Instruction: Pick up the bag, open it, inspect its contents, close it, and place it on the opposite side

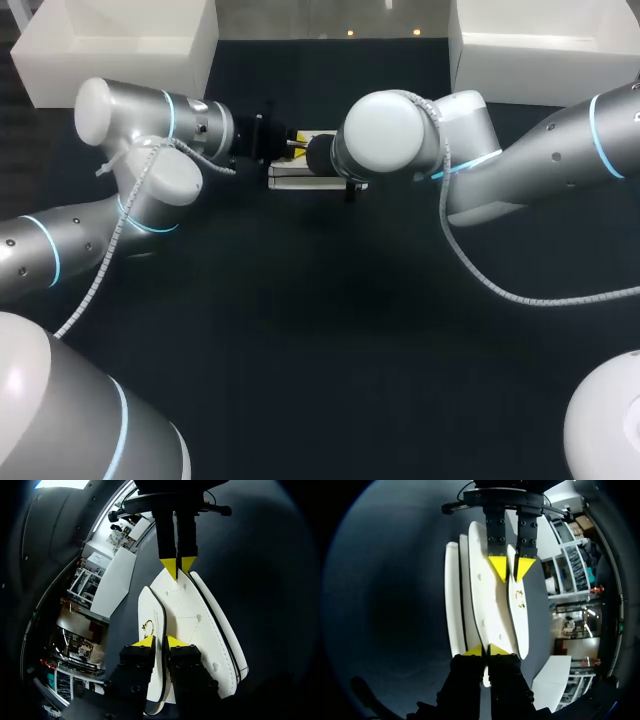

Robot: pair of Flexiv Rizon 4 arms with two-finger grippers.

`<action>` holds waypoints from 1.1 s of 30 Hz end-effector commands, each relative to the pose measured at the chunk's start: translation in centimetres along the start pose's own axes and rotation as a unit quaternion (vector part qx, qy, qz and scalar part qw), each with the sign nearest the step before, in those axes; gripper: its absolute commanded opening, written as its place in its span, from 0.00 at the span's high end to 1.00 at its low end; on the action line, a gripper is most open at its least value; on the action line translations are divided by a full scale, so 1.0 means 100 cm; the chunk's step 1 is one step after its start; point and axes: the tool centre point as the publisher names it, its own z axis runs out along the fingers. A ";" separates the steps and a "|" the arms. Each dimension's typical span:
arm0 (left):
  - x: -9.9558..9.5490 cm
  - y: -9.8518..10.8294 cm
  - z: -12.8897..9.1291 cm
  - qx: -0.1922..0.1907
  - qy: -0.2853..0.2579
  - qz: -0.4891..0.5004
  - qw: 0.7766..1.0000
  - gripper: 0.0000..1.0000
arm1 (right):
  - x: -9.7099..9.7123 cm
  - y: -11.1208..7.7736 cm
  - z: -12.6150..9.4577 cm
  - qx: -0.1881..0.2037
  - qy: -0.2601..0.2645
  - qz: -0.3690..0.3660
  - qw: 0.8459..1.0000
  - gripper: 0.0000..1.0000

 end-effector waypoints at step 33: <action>0.008 0.022 0.008 -0.028 -0.007 -0.030 0.999 1.00 | 0.001 0.000 0.002 0.000 -0.002 0.001 1.000 1.00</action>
